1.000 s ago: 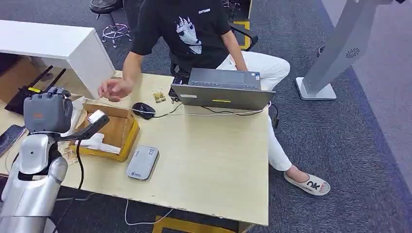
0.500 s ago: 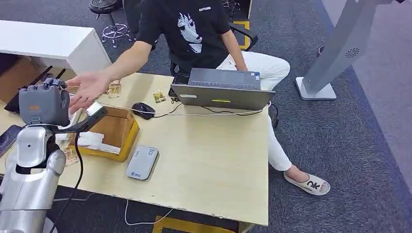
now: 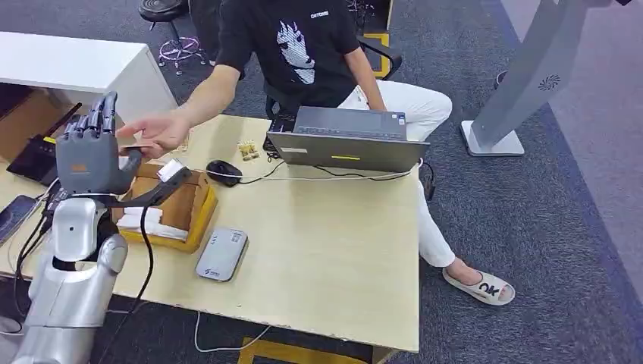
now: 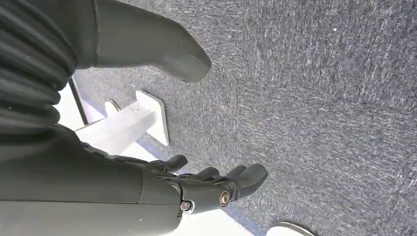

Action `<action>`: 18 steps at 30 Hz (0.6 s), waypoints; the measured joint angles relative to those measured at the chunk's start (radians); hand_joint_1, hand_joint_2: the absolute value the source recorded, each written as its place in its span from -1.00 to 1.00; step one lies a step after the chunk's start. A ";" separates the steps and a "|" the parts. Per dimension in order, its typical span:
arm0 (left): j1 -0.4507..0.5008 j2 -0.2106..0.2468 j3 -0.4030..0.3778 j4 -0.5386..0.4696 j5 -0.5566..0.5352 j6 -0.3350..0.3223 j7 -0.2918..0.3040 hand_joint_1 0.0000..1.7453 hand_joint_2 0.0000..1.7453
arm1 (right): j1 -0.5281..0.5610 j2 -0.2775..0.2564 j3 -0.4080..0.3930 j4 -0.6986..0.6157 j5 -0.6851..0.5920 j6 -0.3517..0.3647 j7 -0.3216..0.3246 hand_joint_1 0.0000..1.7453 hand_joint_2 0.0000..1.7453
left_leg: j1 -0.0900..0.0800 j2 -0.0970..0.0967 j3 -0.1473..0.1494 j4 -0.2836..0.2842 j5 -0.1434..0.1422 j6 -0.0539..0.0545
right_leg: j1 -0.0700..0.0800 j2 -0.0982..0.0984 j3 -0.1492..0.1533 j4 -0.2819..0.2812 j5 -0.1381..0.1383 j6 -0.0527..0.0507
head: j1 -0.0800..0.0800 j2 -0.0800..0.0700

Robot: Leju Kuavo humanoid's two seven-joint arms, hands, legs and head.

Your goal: Pass the card to the sensor for recognition and then transmit it.

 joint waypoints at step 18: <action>0.038 -0.016 -0.028 -0.074 0.155 0.034 -0.038 -1.00 1.00 | 0.000 0.000 0.005 0.000 -0.002 0.001 0.019 -1.00 1.00 | 0.000 0.001 -0.001 0.000 0.000 0.000 | 0.000 0.001 0.000 0.000 0.000 0.000 | 0.000 0.000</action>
